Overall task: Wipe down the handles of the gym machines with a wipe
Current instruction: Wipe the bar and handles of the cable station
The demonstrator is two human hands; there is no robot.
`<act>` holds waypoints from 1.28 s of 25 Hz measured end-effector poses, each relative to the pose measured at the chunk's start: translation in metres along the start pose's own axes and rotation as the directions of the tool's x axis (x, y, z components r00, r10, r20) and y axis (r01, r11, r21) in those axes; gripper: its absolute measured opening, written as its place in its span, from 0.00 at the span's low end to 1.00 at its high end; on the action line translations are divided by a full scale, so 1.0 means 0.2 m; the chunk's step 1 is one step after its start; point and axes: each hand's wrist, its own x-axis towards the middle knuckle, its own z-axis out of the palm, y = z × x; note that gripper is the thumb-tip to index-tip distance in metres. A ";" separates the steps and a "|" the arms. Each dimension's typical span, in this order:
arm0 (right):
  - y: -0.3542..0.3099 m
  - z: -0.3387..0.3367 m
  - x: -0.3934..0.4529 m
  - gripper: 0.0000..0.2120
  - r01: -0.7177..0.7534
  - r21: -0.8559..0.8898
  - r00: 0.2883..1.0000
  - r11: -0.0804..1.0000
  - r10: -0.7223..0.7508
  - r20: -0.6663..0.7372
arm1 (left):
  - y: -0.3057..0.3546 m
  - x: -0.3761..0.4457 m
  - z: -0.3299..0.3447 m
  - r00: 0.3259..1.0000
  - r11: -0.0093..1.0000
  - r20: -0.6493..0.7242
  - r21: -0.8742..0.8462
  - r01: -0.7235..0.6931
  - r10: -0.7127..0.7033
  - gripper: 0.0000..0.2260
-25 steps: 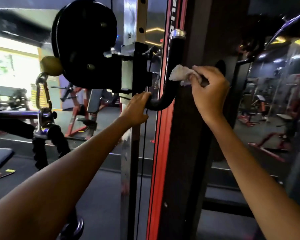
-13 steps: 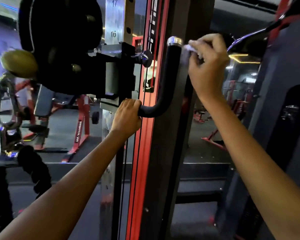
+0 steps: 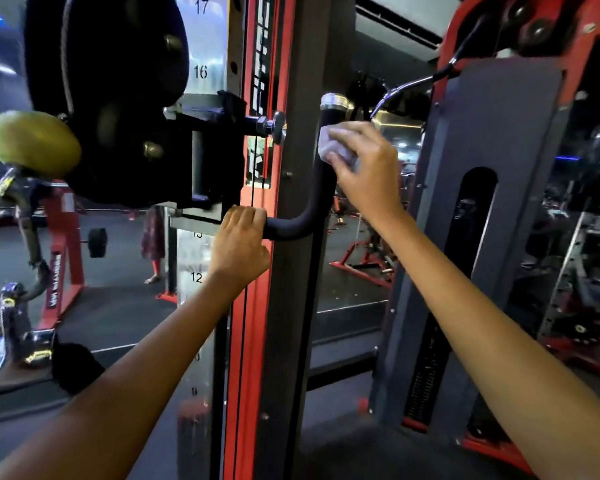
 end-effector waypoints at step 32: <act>-0.09 -0.04 -0.01 0.06 0.134 -0.190 0.959 0.973 -0.078 0.274 | -0.45 -0.02 0.15 0.890 0.845 -0.207 0.454 -0.281 0.407 0.38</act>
